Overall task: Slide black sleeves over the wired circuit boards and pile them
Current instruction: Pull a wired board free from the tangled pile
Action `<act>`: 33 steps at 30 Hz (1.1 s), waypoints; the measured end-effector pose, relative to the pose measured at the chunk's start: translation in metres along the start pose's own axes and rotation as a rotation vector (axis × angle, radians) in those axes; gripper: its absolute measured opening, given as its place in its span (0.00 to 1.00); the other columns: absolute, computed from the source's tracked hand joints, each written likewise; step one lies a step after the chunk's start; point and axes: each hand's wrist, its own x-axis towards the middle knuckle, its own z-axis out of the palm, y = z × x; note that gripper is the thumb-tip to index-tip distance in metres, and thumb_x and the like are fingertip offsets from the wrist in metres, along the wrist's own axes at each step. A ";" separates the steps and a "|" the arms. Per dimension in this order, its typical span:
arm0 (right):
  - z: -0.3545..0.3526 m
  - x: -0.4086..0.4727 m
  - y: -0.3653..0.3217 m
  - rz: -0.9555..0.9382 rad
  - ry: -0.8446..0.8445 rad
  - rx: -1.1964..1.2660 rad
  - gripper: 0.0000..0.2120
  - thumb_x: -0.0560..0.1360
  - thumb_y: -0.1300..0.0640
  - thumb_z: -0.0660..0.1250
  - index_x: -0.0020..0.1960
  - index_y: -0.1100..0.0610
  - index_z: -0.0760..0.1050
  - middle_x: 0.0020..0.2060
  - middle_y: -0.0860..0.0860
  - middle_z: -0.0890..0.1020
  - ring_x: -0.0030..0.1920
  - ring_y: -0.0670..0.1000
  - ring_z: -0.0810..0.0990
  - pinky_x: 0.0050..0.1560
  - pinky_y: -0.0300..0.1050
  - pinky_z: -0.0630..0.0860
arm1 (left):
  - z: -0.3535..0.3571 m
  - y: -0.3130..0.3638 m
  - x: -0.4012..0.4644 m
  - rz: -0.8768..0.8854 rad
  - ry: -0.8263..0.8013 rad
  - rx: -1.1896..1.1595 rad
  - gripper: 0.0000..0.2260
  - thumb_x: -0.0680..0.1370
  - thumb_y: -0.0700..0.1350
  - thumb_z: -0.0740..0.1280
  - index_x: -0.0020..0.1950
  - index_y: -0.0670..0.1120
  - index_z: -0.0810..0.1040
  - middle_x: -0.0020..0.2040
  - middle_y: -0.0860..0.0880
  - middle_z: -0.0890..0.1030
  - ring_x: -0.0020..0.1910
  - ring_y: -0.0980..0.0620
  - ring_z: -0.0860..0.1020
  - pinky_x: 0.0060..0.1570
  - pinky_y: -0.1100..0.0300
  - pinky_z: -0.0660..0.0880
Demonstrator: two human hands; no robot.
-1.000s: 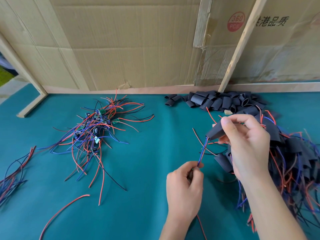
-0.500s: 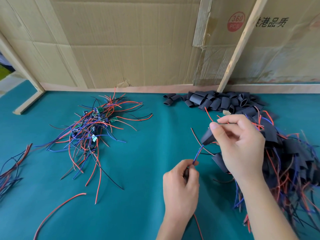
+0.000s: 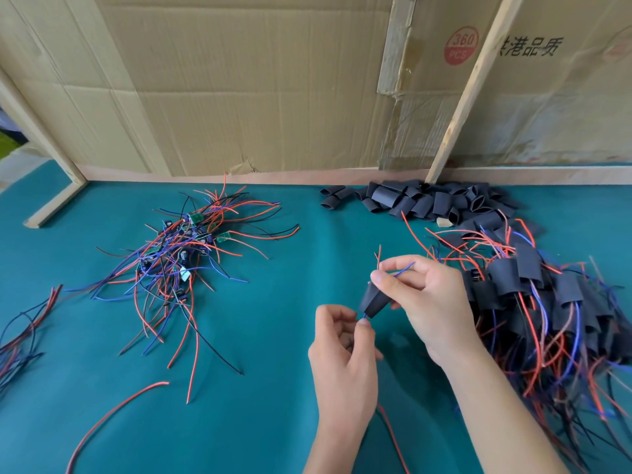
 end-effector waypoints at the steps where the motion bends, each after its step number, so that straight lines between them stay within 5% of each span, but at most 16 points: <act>1: 0.000 0.001 0.000 0.020 0.027 0.058 0.03 0.75 0.59 0.77 0.45 0.53 0.84 0.34 0.53 0.87 0.34 0.48 0.82 0.34 0.37 0.77 | 0.000 0.000 0.000 -0.003 -0.006 -0.021 0.03 0.75 0.47 0.65 0.47 0.50 0.73 0.39 0.46 0.83 0.30 0.51 0.80 0.32 0.57 0.76; 9: -0.009 0.009 -0.003 -0.020 0.356 0.298 0.03 0.75 0.62 0.76 0.46 0.56 0.84 0.36 0.50 0.87 0.35 0.46 0.83 0.34 0.34 0.76 | 0.002 -0.005 0.003 0.041 -0.070 -0.013 0.09 0.82 0.34 0.65 0.49 0.47 0.79 0.45 0.52 0.85 0.45 0.52 0.86 0.47 0.61 0.81; 18: 0.007 0.003 0.010 0.080 0.082 0.097 0.16 0.70 0.52 0.80 0.54 0.51 0.78 0.34 0.52 0.87 0.31 0.47 0.80 0.34 0.36 0.76 | 0.001 -0.007 0.004 0.091 0.007 0.012 0.21 0.78 0.26 0.61 0.58 0.51 0.75 0.57 0.62 0.83 0.60 0.61 0.81 0.60 0.67 0.75; 23: -0.002 0.006 0.010 0.035 0.036 -0.004 0.16 0.70 0.49 0.79 0.54 0.50 0.79 0.34 0.52 0.87 0.33 0.48 0.80 0.43 0.51 0.81 | 0.000 -0.005 0.004 0.106 0.002 0.007 0.21 0.78 0.27 0.61 0.55 0.54 0.75 0.56 0.61 0.83 0.60 0.60 0.82 0.54 0.71 0.74; 33: -0.001 0.006 0.012 0.014 0.010 0.095 0.12 0.73 0.53 0.77 0.54 0.50 0.79 0.38 0.52 0.88 0.39 0.49 0.85 0.45 0.46 0.79 | 0.000 -0.006 0.004 0.079 -0.035 -0.047 0.17 0.80 0.29 0.62 0.58 0.52 0.74 0.55 0.60 0.84 0.57 0.54 0.84 0.56 0.64 0.78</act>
